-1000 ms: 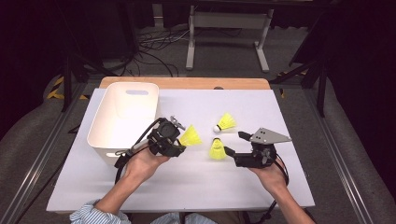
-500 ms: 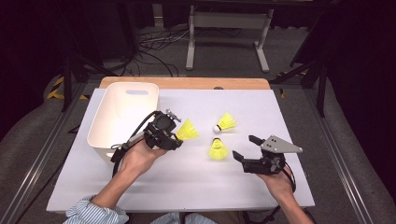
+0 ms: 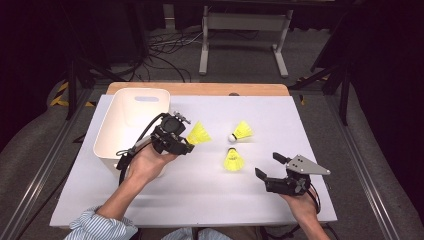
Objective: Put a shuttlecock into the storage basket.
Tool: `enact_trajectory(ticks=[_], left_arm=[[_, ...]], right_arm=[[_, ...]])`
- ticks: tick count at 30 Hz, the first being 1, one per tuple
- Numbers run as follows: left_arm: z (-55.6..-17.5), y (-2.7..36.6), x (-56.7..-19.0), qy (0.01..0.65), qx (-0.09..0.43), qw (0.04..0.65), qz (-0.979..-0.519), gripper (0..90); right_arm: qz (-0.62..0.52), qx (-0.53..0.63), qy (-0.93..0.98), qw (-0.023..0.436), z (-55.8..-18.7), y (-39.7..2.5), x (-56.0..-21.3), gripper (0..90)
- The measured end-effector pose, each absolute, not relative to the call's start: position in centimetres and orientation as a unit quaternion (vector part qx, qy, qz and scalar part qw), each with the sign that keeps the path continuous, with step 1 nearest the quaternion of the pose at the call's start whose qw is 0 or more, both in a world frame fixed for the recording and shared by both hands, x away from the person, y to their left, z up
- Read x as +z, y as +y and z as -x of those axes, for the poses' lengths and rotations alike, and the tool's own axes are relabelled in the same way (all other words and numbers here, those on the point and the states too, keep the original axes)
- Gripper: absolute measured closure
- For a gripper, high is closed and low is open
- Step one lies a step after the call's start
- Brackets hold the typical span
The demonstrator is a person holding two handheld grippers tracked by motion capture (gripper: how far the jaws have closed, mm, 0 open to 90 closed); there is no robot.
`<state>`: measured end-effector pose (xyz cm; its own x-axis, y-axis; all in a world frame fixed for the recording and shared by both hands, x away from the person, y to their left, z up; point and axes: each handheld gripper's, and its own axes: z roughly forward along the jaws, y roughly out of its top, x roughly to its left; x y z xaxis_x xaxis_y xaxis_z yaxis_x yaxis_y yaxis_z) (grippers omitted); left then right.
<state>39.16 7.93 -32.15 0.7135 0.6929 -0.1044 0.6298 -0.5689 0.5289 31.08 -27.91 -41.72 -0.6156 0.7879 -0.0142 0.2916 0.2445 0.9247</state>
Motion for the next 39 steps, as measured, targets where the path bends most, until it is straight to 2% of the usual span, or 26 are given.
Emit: enact_trajectory(ticks=[22, 39], left_arm=[[-40.7, 10.1, -30.2, 0.401, 0.062, 0.288, -0.867, 63.1], [-42.5, 12.3, -29.5, 0.429, 0.066, 0.298, -0.85, 63.2]], right_arm=[[-0.384, 0.5, 0.734, 0.254, -29.9, -29.3, -44.4, 16.9], [-0.387, 0.498, 0.731, 0.259, -29.5, -29.7, -45.0, 16.6]])
